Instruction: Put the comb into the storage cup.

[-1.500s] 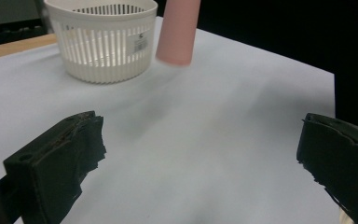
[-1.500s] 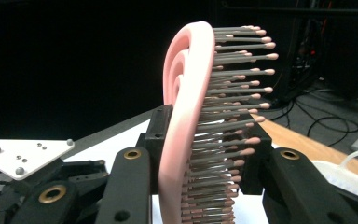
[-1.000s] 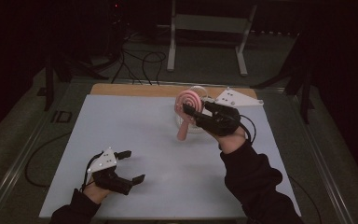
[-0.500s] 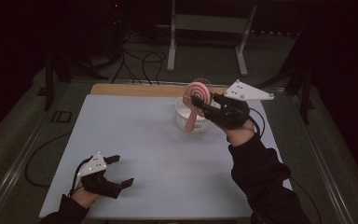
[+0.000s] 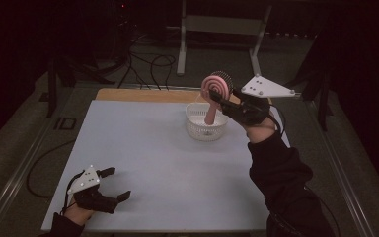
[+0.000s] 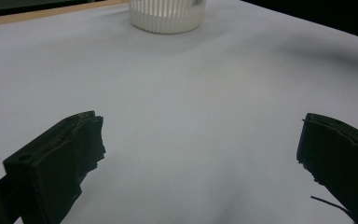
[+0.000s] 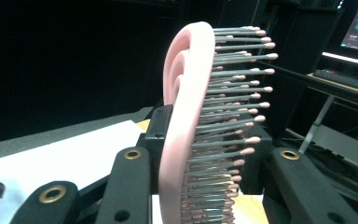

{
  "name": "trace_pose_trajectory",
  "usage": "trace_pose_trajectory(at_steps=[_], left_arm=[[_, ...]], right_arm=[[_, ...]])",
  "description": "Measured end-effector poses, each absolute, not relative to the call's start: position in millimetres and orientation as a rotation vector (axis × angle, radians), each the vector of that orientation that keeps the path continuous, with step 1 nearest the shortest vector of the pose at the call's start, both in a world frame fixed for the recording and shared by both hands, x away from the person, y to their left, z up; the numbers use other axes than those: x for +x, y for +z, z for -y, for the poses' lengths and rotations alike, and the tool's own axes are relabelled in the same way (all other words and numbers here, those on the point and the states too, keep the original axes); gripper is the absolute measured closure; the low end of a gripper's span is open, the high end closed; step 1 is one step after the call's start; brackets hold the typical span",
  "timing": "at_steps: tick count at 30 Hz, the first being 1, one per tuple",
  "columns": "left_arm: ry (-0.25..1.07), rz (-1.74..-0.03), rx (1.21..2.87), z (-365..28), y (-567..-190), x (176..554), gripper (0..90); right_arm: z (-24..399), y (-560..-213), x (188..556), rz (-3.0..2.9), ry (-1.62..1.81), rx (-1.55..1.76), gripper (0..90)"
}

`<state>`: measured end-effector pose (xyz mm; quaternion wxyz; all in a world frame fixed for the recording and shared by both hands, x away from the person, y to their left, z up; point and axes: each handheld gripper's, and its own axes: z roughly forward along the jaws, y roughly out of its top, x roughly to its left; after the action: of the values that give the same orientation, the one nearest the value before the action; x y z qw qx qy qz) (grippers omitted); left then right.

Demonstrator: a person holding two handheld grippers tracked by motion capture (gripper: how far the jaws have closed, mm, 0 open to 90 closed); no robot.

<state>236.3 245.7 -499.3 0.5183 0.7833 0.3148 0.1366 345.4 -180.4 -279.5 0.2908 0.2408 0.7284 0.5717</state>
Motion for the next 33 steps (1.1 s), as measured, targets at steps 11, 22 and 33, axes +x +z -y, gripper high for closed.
trace_pose_trajectory(at_steps=[11, 22, 33], left_arm=[[0.329, -0.744, 1.87, -247, -501, 235, 0.0], [0.337, -0.73, 1.854, -247, -498, 234, 0.0], [0.338, -0.722, 1.847, -247, -497, 235, 0.0]], right_arm=[[182, -276, 368, -1.899, 1.443, 0.621, 64.4], [177, -289, 394, -1.914, 1.339, 0.61, 64.4], [165, -314, 413, -1.948, 1.27, 0.618, 64.4]])
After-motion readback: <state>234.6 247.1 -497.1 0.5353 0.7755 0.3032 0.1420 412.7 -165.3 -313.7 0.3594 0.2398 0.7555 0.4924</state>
